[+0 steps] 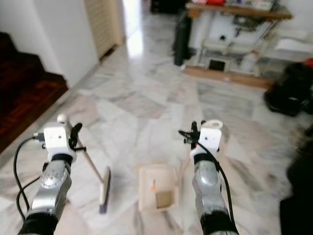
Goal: Sweep floor
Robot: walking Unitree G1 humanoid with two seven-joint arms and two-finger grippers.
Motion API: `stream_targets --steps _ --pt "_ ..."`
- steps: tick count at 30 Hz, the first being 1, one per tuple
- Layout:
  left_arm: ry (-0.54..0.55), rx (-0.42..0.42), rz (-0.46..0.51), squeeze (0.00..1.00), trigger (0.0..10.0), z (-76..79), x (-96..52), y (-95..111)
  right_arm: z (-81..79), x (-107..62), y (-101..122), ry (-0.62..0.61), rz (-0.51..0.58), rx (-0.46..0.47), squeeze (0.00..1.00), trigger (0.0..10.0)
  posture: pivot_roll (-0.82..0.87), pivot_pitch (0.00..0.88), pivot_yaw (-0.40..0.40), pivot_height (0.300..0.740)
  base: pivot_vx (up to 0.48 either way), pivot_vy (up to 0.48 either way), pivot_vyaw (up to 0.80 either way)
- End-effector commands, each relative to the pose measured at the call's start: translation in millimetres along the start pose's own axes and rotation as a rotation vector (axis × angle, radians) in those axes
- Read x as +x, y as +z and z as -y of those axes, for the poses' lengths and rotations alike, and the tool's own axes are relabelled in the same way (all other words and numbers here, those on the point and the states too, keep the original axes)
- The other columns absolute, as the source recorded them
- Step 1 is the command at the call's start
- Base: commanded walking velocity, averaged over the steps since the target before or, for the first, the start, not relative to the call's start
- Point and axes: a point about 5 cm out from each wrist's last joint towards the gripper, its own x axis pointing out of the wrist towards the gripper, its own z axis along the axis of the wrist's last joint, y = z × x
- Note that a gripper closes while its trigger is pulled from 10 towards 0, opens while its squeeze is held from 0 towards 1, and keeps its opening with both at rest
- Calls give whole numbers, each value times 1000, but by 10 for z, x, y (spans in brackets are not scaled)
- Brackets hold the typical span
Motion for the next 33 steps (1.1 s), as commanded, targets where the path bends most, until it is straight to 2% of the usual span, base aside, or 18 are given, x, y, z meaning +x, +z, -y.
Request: stream_targets --steps 1,33 --pt "10 0 50 0 10000 -7 33 104 0 58 149 -2 64 8 0 10000 -85 14 0 740 0 0 800" --pt "50 16 53 0 10000 -101 -1 105 -36 68 143 14 51 15 0 10000 -73 48 -6 740 0 0 800"
